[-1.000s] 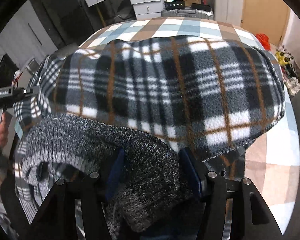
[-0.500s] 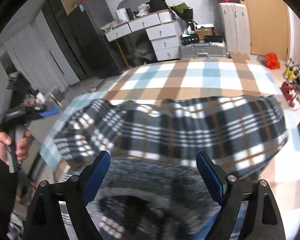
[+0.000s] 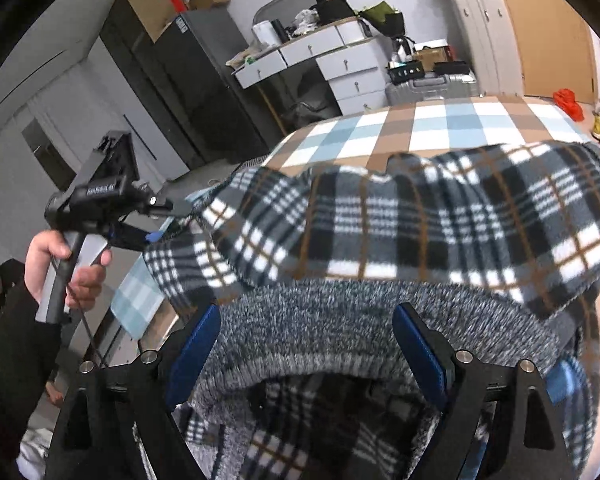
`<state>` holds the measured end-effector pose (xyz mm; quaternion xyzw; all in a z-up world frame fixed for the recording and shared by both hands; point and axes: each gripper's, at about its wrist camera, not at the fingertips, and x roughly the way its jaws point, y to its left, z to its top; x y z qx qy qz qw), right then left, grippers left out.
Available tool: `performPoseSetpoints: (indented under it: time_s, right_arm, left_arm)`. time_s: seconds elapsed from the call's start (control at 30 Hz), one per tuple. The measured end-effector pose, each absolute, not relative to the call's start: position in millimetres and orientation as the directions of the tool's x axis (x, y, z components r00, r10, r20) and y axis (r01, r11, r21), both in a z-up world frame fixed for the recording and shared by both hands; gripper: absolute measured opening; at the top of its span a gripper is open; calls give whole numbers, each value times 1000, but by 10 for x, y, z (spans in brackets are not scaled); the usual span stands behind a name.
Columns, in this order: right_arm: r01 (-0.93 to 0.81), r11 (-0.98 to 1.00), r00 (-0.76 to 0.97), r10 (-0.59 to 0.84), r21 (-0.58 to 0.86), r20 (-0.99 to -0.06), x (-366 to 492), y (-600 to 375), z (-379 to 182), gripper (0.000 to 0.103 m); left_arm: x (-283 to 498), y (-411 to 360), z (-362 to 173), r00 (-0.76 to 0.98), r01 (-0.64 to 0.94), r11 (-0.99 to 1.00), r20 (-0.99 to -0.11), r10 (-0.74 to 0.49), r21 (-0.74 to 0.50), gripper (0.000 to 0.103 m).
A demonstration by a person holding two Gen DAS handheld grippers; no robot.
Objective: Fold large clothes
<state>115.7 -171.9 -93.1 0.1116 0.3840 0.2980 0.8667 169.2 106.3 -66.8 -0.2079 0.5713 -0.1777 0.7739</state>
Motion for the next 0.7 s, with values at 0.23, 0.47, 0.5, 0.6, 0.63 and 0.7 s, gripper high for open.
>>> performPoseSetpoints:
  time_s: [0.23, 0.47, 0.5, 0.6, 0.63, 0.7]
  right_arm:
    - [-443, 797, 550, 604, 411, -577, 1009, -1707, -869, 89]
    - [-368, 821, 569, 570, 436, -593, 1095, -1862, -934, 89]
    - [-344, 832, 571, 553, 435, -607, 1129, -1897, -964, 89]
    - [-287, 854, 568, 517, 434, -640, 1209, -1987, -1060, 89]
    - [-269, 860, 567, 506, 434, -650, 1237, -2017, -1085, 89]
    - [-241, 860, 555, 502, 449, -663, 1302, -2089, -1138, 89]
  left_arm:
    - [1777, 1089, -583, 325, 94, 866, -807, -492, -490, 19]
    - [1963, 1107, -642, 362, 188, 920, -846, -390, -344, 18]
    - [1997, 1141, -665, 354, 189, 915, -844, -403, -357, 18]
    - [1995, 1177, -712, 365, 202, 911, -835, -411, -360, 18]
    - [1969, 1203, -730, 371, 206, 905, -826, -423, -372, 18]
    - [1857, 1280, -786, 376, 189, 884, -800, -468, -428, 18]
